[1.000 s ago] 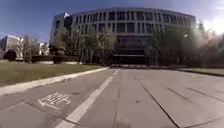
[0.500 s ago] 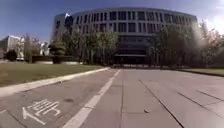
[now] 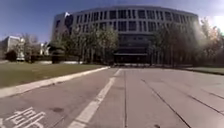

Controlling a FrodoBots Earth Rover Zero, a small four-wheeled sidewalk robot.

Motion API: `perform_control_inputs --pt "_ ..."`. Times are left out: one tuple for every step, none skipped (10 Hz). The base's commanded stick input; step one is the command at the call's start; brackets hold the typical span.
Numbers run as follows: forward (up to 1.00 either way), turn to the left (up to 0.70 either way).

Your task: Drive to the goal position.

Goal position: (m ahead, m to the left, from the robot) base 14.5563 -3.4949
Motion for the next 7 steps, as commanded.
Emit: perform_control_inputs --pt "0.7 0.0" --pt "0.7 0.0" --pt "0.7 0.0" --pt "0.7 0.0" --pt "0.7 0.0" --pt "0.7 0.0" --pt "0.7 0.0"
